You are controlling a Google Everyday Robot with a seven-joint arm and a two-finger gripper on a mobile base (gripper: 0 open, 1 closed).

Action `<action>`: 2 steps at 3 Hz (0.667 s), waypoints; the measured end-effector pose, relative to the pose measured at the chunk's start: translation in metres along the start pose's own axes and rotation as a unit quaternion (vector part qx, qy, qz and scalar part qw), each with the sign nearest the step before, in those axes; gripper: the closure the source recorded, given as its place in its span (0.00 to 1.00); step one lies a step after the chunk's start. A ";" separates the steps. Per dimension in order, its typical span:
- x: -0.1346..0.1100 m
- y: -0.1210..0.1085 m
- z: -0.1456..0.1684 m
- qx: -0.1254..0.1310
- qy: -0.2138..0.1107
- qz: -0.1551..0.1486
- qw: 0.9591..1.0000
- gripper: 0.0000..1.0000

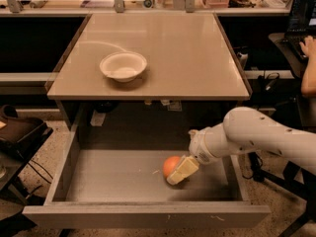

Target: Pick orange from top drawer and place on counter

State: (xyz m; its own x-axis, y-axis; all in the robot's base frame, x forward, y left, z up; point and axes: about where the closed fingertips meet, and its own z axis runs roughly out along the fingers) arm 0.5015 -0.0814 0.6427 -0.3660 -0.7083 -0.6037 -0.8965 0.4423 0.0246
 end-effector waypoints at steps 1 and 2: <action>0.031 0.009 0.033 -0.023 -0.002 0.021 1.000 0.00; 0.031 0.009 0.033 -0.023 -0.002 0.021 1.000 0.00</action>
Offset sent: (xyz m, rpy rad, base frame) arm -0.0092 -0.0009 -0.0367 0.0248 0.0427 -0.0059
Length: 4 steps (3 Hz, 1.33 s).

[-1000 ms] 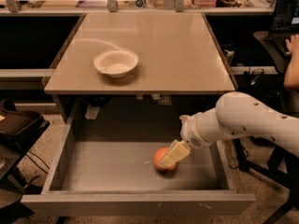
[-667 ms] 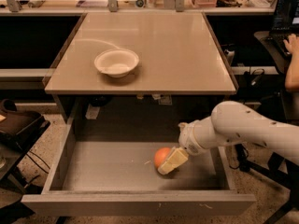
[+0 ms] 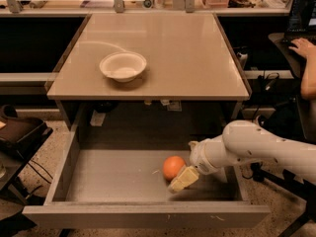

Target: Pick orange from top drawer and place on counter

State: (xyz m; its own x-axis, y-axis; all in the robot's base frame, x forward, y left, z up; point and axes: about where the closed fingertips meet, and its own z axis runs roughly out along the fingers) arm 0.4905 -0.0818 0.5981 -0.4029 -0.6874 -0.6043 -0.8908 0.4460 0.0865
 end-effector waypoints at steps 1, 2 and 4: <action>0.000 0.000 0.000 0.000 0.000 0.000 1.000 0.19; 0.000 0.000 0.000 0.000 0.000 0.000 1.000 0.42; -0.010 -0.002 -0.021 0.032 0.013 -0.005 0.999 0.88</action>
Offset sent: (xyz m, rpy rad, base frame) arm 0.0000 0.0000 0.0000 0.0000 0.0000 0.0000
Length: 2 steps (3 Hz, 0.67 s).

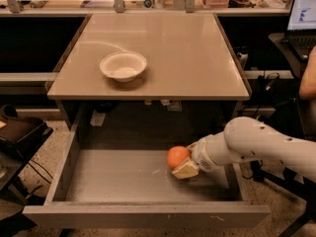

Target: Pick orange from top drawer and place on counter

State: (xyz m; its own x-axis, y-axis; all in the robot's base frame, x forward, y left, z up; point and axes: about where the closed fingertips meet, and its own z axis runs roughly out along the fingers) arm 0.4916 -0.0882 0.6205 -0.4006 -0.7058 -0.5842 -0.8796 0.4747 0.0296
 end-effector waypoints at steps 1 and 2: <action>-0.031 -0.013 -0.066 0.063 0.009 -0.002 0.998 1.00; -0.086 -0.026 -0.155 0.126 0.008 -0.004 0.992 1.00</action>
Offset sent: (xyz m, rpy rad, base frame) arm 0.0302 -0.0537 0.3176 -0.1795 -0.2868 -0.2245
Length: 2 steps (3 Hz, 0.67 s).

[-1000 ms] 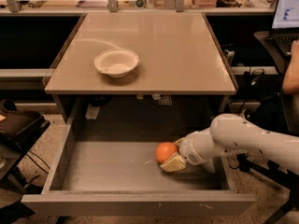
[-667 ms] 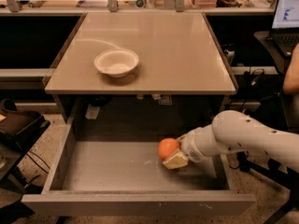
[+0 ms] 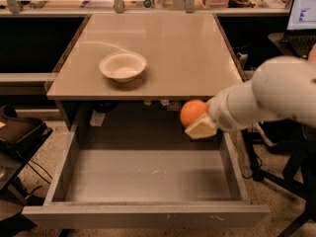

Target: Pick orange from top drawer and place on counter

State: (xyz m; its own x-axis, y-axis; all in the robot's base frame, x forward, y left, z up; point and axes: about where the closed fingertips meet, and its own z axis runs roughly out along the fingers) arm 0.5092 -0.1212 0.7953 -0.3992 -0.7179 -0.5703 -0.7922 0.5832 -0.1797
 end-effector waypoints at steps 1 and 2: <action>-0.061 -0.034 -0.073 0.051 -0.003 0.007 0.999 1.00; -0.082 -0.042 -0.093 0.061 -0.017 0.018 0.998 1.00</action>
Offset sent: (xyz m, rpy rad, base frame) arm 0.0150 -0.0034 0.0888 -0.0277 -0.0645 -0.0596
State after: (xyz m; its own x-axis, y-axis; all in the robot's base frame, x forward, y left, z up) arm 0.5322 -0.1218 0.9241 -0.4095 -0.6835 -0.6043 -0.7144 0.6522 -0.2536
